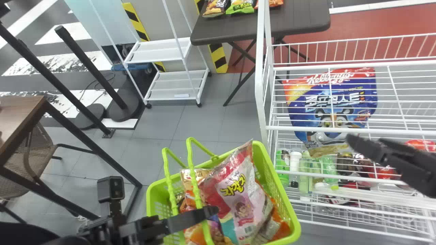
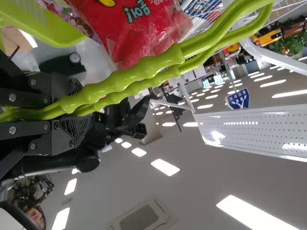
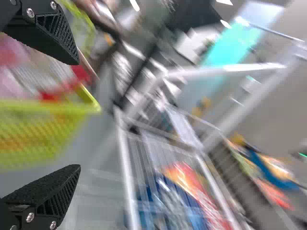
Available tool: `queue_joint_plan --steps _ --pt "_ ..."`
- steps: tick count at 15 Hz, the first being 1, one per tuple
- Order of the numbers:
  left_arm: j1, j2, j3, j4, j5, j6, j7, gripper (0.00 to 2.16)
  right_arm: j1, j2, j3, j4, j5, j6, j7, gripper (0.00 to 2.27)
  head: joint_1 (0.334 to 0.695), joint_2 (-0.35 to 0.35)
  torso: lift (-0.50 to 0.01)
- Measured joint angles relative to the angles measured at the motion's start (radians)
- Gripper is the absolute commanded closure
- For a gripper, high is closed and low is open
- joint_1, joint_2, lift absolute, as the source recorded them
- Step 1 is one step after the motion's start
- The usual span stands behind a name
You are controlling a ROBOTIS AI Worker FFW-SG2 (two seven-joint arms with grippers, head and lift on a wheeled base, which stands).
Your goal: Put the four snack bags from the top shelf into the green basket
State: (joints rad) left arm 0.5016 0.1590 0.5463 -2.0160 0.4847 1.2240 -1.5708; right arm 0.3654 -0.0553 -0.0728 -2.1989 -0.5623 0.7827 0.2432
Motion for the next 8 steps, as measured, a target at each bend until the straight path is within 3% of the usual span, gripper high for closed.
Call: queue_joint_plan --steps 1,2,4,8 --pt "0.003 0.0 0.0 0.001 0.0 -0.016 0.0 2.15 0.029 0.001 0.042 0.009 0.131 -0.178 -0.056 0.05 0.695 0.132 0.0" --pt "0.009 0.0 0.0 0.004 -0.001 -0.053 0.0 2.15 0.047 0.001 0.087 0.03 0.262 -0.32 -0.111 0.05 0.695 0.107 0.0" --pt "0.023 0.005 0.003 0.008 -0.005 -0.11 0.0 2.15 0.061 0.002 0.135 0.084 0.406 -0.472 -0.151 0.05 0.695 0.1 0.0" --pt "0.041 0.012 0.012 0.009 -0.006 -0.134 0.0 2.15 0.088 0.002 0.138 0.158 0.45 -0.621 -0.164 0.05 0.695 0.099 0.0"
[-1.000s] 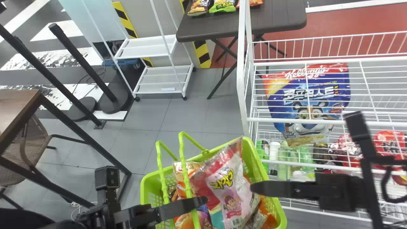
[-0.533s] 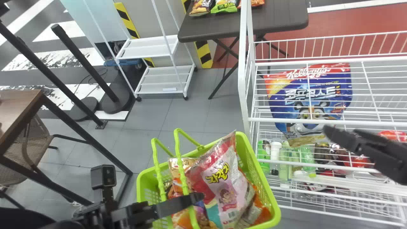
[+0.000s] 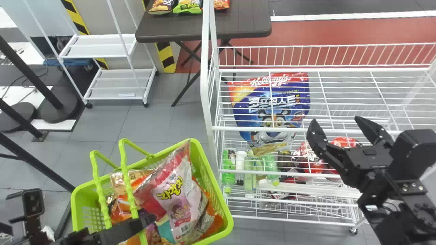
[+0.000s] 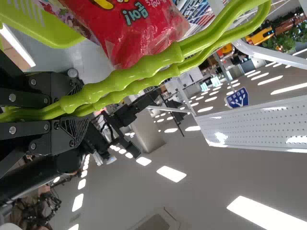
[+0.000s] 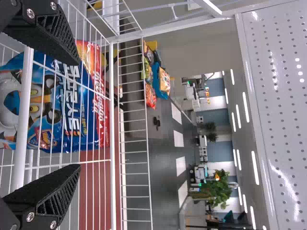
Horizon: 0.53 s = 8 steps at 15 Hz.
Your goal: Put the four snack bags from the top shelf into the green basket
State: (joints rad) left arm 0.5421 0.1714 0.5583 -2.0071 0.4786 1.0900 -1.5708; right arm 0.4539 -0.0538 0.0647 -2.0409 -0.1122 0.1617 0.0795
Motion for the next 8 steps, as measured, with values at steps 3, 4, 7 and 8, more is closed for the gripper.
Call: queue_joint_plan --steps 3,4,7,8 --pt "0.006 0.0 0.003 -0.004 0.0 -0.001 0.0 2.15 0.035 0.0 -0.017 0.006 0.002 -0.058 0.002 0.05 0.695 0.086 0.0" --pt "0.007 0.0 0.002 -0.005 0.0 -0.001 0.0 2.15 0.048 0.0 -0.024 0.005 0.002 -0.072 0.002 0.05 0.695 0.075 0.0" --pt "0.012 0.0 -0.001 -0.011 0.0 0.0 0.0 2.15 0.082 -0.001 -0.037 -0.007 0.003 -0.103 0.003 0.05 0.695 0.061 0.0" --pt "0.014 0.0 -0.002 -0.012 0.0 0.001 0.0 2.15 0.091 -0.001 -0.039 -0.013 0.003 -0.107 0.003 0.05 0.695 0.058 0.0"
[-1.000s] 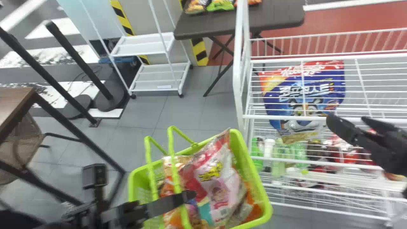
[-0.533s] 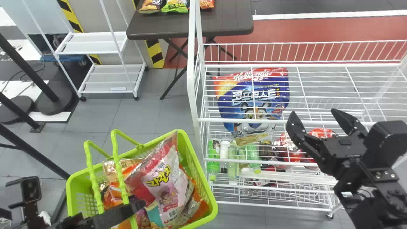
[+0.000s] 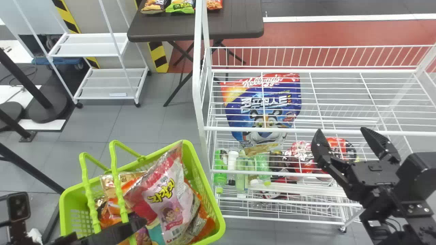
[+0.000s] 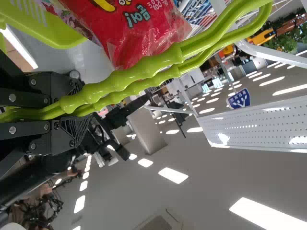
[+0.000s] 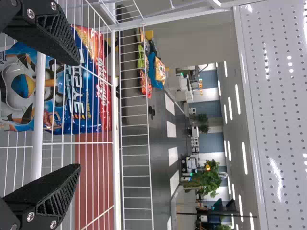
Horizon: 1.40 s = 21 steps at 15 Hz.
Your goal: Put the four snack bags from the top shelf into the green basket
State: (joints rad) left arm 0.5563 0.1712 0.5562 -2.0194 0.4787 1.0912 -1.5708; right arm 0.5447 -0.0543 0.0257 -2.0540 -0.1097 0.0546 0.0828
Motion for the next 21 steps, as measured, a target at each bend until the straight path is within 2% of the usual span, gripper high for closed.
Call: queue_joint_plan --steps 21 --pt "0.051 -0.001 -0.001 -0.055 0.005 0.0 0.0 2.15 0.071 0.001 -0.018 -0.049 -0.016 -0.034 -0.002 0.06 0.695 0.03 0.0"
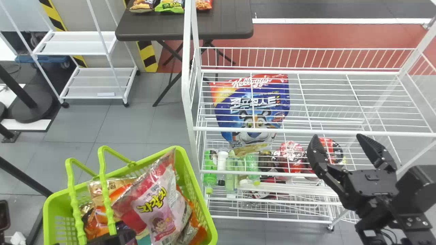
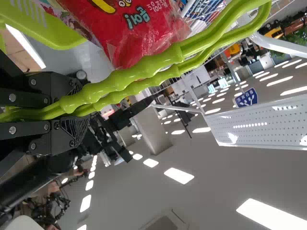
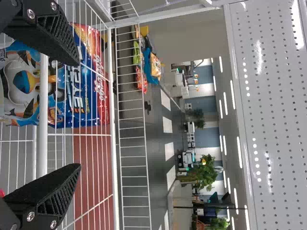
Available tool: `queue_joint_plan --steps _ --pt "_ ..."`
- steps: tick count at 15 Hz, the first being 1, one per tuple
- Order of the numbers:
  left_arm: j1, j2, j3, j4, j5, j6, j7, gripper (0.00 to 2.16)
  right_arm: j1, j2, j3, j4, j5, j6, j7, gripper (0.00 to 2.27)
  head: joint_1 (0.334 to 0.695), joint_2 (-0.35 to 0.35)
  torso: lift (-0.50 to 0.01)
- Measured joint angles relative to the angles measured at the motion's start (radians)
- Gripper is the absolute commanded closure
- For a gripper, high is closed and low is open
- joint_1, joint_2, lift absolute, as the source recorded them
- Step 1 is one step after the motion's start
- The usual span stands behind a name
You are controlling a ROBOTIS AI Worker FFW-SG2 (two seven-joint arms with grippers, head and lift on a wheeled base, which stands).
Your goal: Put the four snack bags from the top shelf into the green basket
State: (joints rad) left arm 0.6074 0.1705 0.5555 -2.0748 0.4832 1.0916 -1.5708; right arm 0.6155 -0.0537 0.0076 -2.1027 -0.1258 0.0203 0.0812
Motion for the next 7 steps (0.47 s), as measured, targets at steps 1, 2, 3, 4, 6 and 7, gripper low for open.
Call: queue_joint_plan --steps 1,2,3,4,6,7 --pt "0.0 0.0 0.0 0.0 0.0 0.0 0.0 2.15 0.001 0.0 0.0 -0.003 0.0 0.0 0.0 0.06 0.695 0.029 0.0" --pt "0.0 0.0 0.0 -0.001 0.0 0.0 0.0 2.15 0.002 0.0 0.0 -0.005 0.0 0.001 0.0 0.06 0.695 0.029 0.0" --pt "0.0 0.0 0.0 -0.001 0.0 0.0 0.0 2.15 0.002 0.0 0.0 -0.006 0.0 0.001 0.0 0.06 0.695 0.029 0.0" --pt "0.0 0.0 0.001 -0.002 0.0 0.0 0.0 2.15 0.003 0.0 0.001 -0.006 0.0 0.001 0.0 0.06 0.695 0.03 0.0" --pt "0.0 0.0 0.002 -0.002 0.0 0.0 0.0 2.15 0.003 0.0 0.002 -0.006 0.0 0.002 0.0 0.07 0.695 0.032 0.0" --pt "0.0 0.0 0.002 -0.002 0.0 0.0 0.0 2.15 0.003 0.0 0.004 -0.007 0.0 0.001 0.0 0.07 0.695 0.034 0.0"
